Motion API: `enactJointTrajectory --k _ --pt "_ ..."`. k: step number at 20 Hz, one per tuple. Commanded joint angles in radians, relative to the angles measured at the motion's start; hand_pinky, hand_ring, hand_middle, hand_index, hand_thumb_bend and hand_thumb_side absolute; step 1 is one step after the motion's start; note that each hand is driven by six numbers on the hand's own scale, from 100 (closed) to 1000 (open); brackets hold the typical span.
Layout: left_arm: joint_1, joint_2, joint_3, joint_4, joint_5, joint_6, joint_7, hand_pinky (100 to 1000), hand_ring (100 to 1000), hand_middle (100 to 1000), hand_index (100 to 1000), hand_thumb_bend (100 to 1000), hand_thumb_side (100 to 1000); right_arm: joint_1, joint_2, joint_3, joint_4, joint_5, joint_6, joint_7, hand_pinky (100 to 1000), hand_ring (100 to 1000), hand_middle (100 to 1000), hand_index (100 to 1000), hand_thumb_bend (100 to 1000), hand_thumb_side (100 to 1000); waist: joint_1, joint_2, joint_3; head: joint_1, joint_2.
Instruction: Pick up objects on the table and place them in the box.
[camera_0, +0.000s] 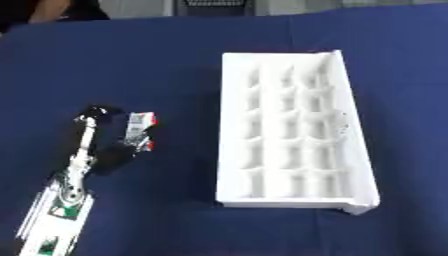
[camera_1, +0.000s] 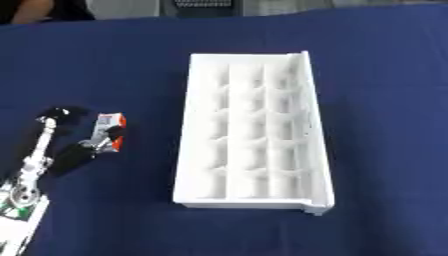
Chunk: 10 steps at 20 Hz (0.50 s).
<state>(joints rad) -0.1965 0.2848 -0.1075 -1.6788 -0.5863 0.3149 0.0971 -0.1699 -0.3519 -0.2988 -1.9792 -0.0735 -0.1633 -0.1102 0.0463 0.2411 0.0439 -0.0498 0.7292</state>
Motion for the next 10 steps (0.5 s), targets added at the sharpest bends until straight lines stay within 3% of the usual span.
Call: enactJointTrajectory --k 1,10 --pt "-0.001 0.008 0.003 0.001 -0.018 0.006 0.006 748 803 810 777 833 603 -0.012 -0.012 -0.002 -0.021 -0.003 -0.003 0.003 602 661 700 804 100 957 -0.001 -0.017 -0.002 0.005 -0.01" --pt "0.002 0.004 0.008 0.01 -0.051 0.023 0.007 750 803 811 762 826 602 -0.012 -0.01 -0.001 -0.021 -0.004 -0.002 0.004 602 662 700 805 100 958 -0.001 -0.017 -0.001 0.005 -0.014"
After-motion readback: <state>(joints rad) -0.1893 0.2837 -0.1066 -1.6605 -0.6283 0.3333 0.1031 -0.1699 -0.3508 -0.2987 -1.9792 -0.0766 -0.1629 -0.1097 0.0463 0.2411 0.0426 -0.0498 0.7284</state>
